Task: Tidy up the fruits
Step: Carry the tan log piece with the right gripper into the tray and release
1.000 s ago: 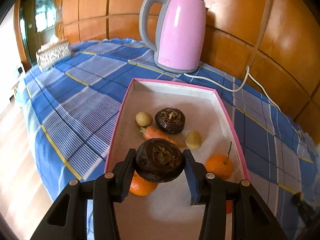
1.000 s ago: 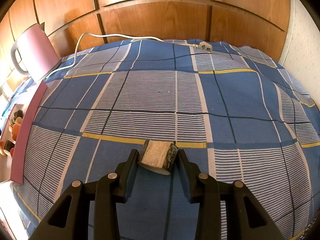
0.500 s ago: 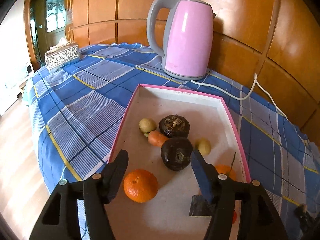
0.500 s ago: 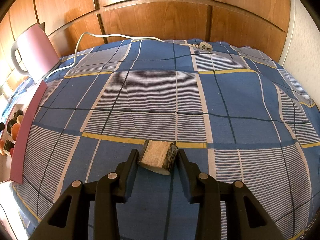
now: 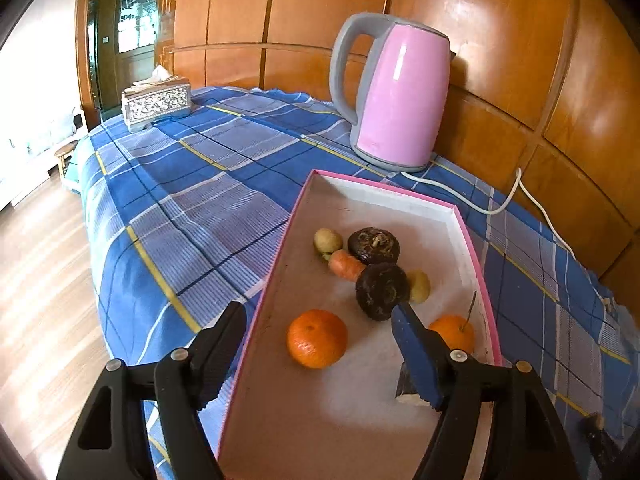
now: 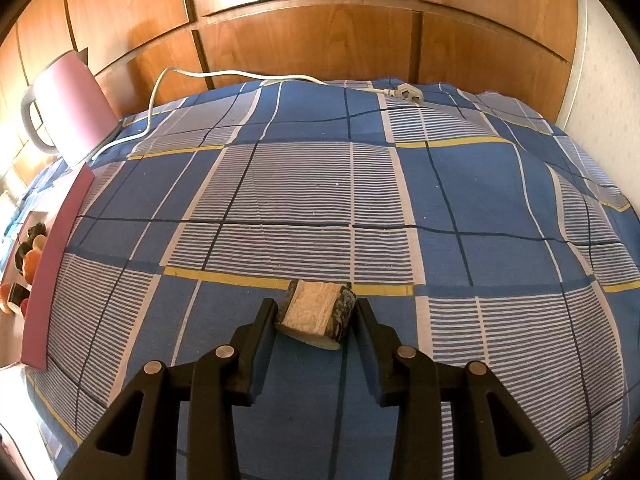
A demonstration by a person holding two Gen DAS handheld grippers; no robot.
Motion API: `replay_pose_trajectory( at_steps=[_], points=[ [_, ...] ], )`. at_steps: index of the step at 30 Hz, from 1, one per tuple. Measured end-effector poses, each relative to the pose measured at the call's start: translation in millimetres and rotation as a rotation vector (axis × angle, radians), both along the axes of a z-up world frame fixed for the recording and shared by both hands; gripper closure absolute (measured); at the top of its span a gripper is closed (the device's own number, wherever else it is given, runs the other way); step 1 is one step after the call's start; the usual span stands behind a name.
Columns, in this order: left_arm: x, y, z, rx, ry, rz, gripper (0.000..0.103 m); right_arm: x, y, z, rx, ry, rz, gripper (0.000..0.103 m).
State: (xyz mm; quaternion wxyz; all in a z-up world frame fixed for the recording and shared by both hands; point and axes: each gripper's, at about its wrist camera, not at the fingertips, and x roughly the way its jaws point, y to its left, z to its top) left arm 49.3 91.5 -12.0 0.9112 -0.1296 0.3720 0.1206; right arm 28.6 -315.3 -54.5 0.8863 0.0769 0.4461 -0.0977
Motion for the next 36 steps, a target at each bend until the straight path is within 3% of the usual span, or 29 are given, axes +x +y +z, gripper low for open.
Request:
replay_pose_trajectory(
  at_steps=[10,19,30,36],
  points=[
    [-17.9,14.9,2.6,-0.028,-0.006,0.041,0.023,1.5,10.5,1.7,0.02,0.003,0.038,0.064],
    [-19.8,20.4,2.4,-0.031,-0.005,0.062,0.021,7.9,39.4,13.5,0.064,-0.014,0.137,0.064],
    [-20.1,29.9,-1.5,-0.036,0.007,0.11,0.017,41.5,108.1,35.7,0.195,-0.028,0.296,0.064],
    [-18.5,35.3,-3.6,-0.042,0.014,0.119,0.017,65.9,160.3,50.4,0.211,-0.042,0.394,0.064]
  ],
)
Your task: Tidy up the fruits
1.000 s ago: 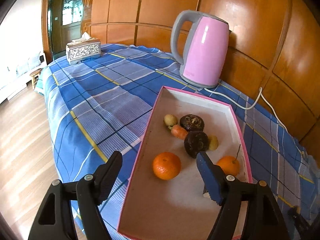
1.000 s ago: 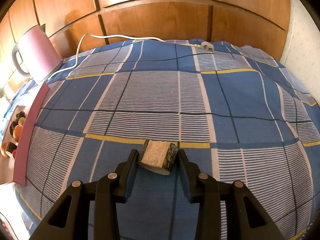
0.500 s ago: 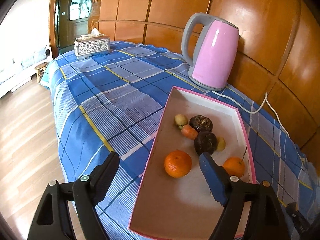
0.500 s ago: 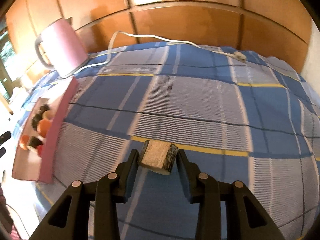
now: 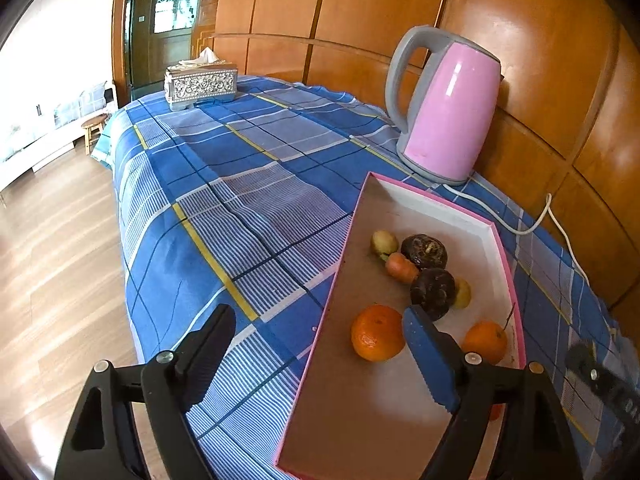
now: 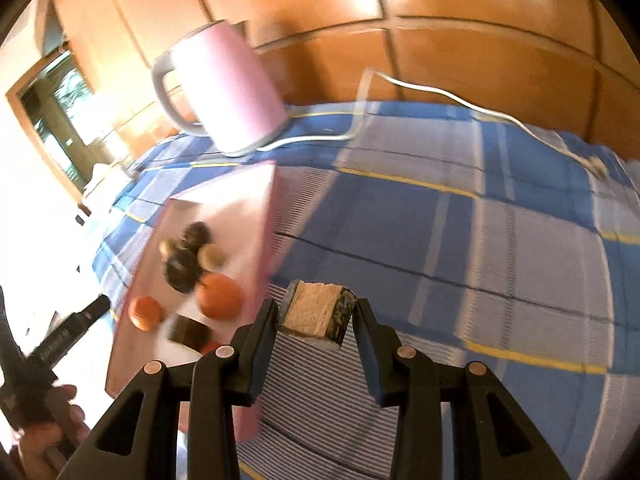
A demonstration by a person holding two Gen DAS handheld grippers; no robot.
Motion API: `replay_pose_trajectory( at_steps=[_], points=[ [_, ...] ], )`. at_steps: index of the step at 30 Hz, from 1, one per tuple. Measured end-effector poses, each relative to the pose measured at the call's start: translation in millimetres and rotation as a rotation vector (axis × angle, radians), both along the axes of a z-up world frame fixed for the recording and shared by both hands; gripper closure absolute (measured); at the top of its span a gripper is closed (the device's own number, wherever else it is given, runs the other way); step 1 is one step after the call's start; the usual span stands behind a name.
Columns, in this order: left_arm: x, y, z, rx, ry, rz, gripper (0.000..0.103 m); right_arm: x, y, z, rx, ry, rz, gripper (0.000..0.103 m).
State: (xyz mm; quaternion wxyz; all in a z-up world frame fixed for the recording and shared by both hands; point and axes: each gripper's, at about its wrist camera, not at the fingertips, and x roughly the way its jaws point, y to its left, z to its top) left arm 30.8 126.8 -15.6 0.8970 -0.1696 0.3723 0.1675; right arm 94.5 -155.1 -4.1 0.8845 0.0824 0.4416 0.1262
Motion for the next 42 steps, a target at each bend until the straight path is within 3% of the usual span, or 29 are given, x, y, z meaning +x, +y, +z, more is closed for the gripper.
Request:
replay_pose_trajectory(
  at_steps=[9,17,22,42],
  points=[
    [1.6,4.4,-1.4,-0.01,-0.001,0.004,0.017,33.1,65.5,8.0,-0.06,-0.043,0.117,0.064],
    [2.3,5.2,-1.6,-0.012,-0.004,0.006,0.017,57.9,100.3,-7.1,-0.111,-0.007,0.181,0.063],
    [2.7,4.8,-1.7,-0.013,-0.003,0.005,0.017,56.5,101.9,-15.3,-0.136,0.0,0.182,0.057],
    [-1.6,-13.7,6.6,0.011,-0.024,-0.052,0.017,6.3,77.3,-7.8,-0.161,-0.076,0.115,0.057]
  ],
)
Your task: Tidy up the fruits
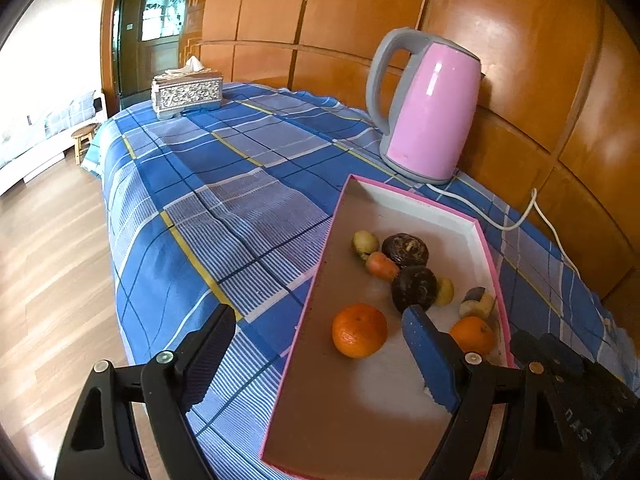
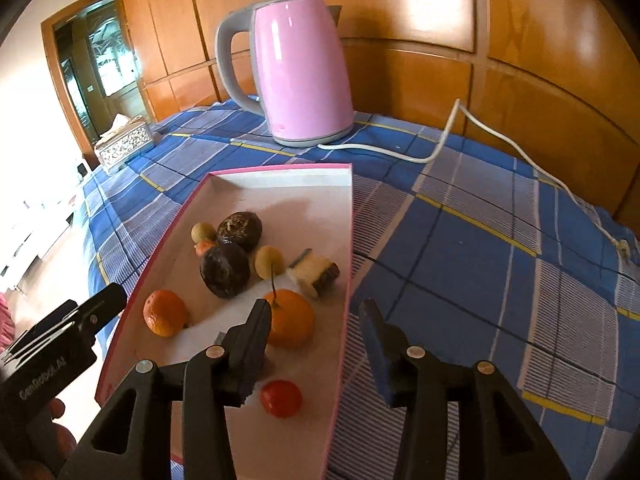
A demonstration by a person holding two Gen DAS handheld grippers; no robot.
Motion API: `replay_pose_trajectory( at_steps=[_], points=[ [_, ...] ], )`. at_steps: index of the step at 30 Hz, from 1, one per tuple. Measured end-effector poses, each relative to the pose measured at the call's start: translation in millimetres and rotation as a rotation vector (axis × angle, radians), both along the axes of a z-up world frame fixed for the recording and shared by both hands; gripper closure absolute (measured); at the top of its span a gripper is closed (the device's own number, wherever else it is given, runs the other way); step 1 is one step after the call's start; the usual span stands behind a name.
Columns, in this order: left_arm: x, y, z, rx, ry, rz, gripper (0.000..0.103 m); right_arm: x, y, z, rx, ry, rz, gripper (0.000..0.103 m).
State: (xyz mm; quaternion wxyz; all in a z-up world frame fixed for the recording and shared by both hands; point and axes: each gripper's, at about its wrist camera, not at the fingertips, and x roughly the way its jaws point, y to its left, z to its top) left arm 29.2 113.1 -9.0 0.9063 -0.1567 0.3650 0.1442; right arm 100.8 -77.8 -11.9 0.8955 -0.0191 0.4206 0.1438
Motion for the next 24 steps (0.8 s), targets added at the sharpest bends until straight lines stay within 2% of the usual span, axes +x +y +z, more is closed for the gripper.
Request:
replay_pose_trajectory(
  at_steps=[9,17,24],
  points=[
    [-7.2,-15.6,3.8,0.04,-0.007,-0.056,0.014,-22.4,-14.1,5.4,-0.025,-0.044,-0.046,0.055],
    [-19.8,-26.9,10.5,0.088,-0.035,-0.086,0.001,-45.0,-27.2,6.0,-0.043,-0.077,-0.094,0.052],
    [-34.7,-36.1,18.2,0.138,-0.066,-0.115,0.0,-57.4,-41.4,6.7,-0.033,-0.093,-0.159,0.049]
  ],
)
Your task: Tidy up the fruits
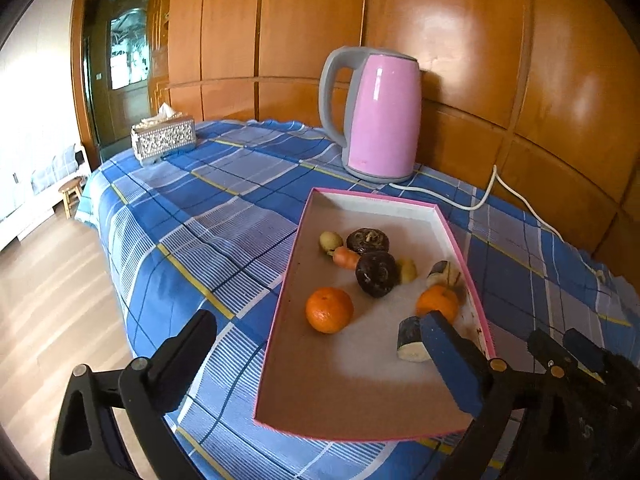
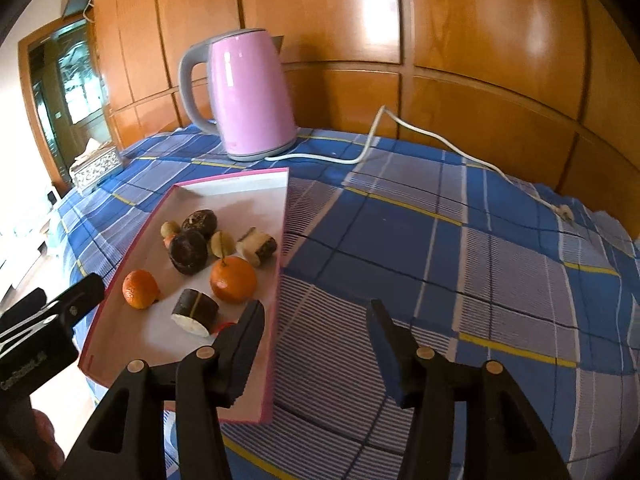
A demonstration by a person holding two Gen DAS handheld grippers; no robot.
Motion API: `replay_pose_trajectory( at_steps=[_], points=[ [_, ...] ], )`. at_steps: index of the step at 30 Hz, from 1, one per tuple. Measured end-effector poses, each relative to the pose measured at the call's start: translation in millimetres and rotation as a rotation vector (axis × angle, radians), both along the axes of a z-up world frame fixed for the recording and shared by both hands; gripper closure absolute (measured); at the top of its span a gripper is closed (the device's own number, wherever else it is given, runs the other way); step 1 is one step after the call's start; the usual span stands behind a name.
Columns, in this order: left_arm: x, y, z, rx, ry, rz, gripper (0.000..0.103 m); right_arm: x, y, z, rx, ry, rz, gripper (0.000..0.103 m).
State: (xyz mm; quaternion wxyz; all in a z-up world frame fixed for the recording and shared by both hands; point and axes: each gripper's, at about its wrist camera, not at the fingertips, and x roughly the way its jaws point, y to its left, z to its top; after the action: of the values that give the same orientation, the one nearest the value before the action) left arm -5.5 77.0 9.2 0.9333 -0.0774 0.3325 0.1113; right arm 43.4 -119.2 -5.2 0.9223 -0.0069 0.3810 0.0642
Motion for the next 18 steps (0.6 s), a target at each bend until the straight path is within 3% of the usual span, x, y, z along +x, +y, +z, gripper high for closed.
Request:
replay_pose_trajectory(
  at_steps=[10,18],
  points=[
    [-7.1,-13.2,-0.2,0.01,-0.001,-0.041,0.0,-15.4,-7.7,-4.0,-0.029,-0.02,-0.045,0.049],
    [-1.2,-16.5,-2.2,0.054,0.019,-0.003,0.0,-18.2,-11.9,-6.9,-0.032,-0.021,-0.057,0.049]
  ],
)
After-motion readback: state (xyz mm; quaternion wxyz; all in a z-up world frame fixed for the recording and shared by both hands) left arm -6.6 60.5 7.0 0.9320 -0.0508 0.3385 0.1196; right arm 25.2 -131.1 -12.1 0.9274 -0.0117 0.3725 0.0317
